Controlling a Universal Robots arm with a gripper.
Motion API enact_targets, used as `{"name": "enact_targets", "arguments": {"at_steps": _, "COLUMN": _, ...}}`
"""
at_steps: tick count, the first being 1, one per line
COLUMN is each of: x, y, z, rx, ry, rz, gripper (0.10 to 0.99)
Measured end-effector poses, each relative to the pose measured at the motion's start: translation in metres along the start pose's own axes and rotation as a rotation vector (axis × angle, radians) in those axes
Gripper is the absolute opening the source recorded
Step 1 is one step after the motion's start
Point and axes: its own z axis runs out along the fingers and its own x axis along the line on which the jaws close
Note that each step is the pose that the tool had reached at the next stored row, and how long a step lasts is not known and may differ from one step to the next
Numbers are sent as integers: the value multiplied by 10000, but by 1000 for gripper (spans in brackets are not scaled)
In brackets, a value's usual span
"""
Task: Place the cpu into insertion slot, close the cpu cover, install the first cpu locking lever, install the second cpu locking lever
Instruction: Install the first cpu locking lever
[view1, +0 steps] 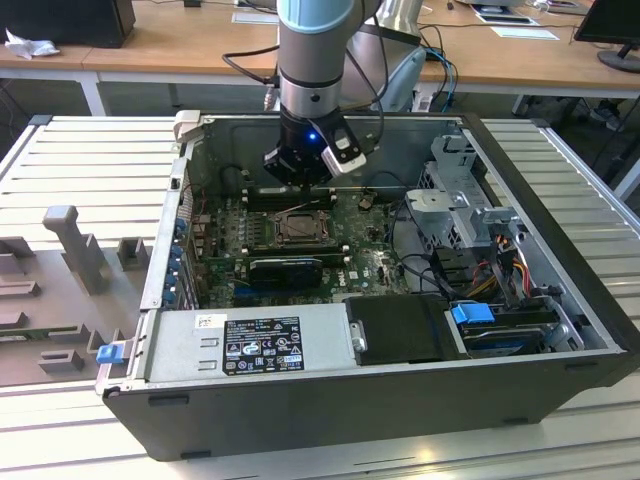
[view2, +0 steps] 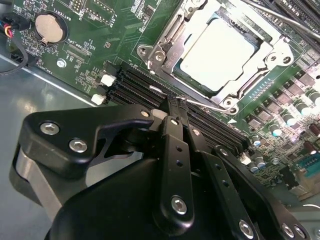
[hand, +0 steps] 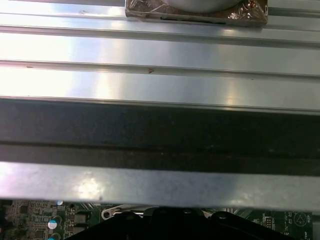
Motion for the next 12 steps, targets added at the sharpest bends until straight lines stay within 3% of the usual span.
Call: {"name": "enact_targets", "arguments": {"at_steps": 12, "x": -33, "y": -3, "z": 14, "rx": 1, "ry": 0, "rz": 1, "gripper": 106}}
